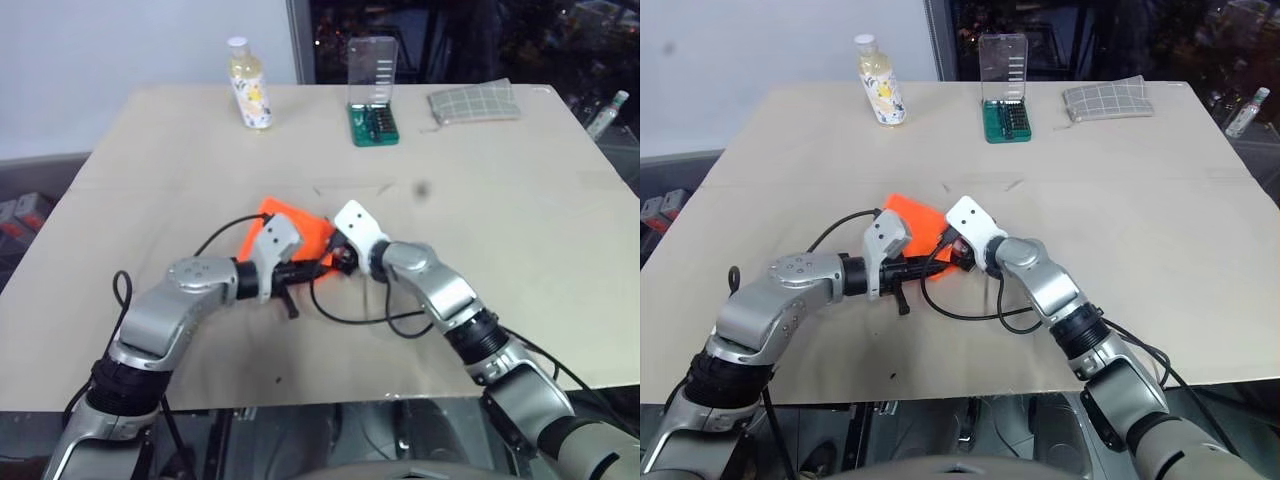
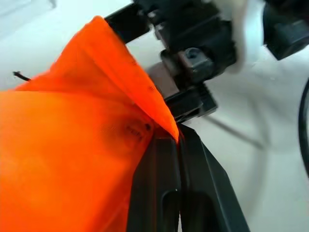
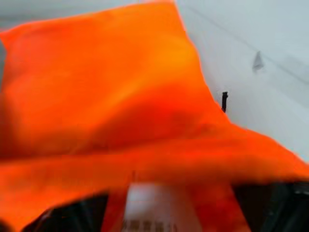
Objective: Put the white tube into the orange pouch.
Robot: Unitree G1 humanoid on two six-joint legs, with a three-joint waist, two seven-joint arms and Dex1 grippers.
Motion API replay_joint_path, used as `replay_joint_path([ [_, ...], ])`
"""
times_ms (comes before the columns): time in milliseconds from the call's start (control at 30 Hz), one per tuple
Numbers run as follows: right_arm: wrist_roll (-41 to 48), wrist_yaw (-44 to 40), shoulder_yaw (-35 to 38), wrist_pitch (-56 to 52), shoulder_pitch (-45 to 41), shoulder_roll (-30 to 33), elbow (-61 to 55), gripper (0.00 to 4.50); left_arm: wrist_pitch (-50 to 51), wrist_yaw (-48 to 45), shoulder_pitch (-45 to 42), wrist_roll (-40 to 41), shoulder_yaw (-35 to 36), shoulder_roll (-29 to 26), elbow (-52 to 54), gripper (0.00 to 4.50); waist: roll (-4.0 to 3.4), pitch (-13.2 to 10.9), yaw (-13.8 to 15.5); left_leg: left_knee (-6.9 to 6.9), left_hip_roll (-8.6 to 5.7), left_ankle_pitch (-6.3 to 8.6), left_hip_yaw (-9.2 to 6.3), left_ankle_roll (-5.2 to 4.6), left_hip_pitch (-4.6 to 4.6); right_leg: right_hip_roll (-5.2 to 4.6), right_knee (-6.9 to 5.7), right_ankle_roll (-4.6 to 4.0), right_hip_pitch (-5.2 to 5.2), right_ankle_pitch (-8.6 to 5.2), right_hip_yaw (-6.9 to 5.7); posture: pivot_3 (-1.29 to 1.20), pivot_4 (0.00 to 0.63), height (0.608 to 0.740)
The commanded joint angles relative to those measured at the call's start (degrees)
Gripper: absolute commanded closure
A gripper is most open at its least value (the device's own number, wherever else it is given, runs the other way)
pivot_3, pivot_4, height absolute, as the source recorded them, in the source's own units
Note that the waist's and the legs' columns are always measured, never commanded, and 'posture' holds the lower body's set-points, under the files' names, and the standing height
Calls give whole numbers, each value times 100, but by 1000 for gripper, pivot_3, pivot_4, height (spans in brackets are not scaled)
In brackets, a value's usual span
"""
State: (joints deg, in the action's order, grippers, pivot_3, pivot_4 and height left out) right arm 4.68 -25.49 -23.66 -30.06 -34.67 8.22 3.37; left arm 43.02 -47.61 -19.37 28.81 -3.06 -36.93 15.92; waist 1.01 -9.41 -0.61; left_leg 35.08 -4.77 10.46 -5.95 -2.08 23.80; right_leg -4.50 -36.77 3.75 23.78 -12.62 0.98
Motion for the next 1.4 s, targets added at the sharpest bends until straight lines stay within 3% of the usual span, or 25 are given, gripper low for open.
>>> replay_joint_path([
  [33, 480, -335, 599, -513, 545, 508, -1834, 1165, -254, -119, -299, 468, 675, 239, -466, 4500, 1, 0, 30, 1, 0, 0, -4, 0, 2, 0, 1, 0, 0, 0, -3, 0, 150, 740],
  [200, 728, -365, 1110, -1056, 1130, 1160, -3200, 1165, 22, -54, -1118, 1078, 1188, 702, -1192, 4500, 7, 2, 13, 4, -3, -1, -9, -2, 5, -4, 2, 2, -2, -1, -10, 0, 150, 740],
  [400, 411, -140, 988, -925, 1374, 1289, -2862, 1165, 834, -93, -1749, 1860, 1659, 692, -1660, 4500, 8, 3, -78, 8, 4, -10, -1, -15, -2, 5, -1, 3, -7, -1, -1, 0, 150, 740],
  [633, 291, -98, 906, -679, 1300, 1037, -2423, 1165, 1856, 270, -2444, 2878, 2398, 636, -2192, 4500, 15, -1, -32, 8, 1, -10, -2, -16, 4, 2, 1, 2, -4, -1, -1, 0, 150, 740],
  [967, 237, -120, 834, -137, 877, 474, -1547, 1165, 2134, 375, -2295, 3106, 2446, 614, -1894, 4500, 15, -1, -35, 7, -1, -11, -2, -12, 2, 2, -1, 1, -4, 0, 2, 0, 150, 740],
  [1400, 687, -559, 732, -262, 755, -92, -1414, 1165, 2179, 751, -2270, 3380, 2533, 617, -1720, 4500, 14, -1, -35, 3, -1, -23, -3, 10, 2, 2, -1, 0, -1, 1, 5, 0, 150, 740],
])
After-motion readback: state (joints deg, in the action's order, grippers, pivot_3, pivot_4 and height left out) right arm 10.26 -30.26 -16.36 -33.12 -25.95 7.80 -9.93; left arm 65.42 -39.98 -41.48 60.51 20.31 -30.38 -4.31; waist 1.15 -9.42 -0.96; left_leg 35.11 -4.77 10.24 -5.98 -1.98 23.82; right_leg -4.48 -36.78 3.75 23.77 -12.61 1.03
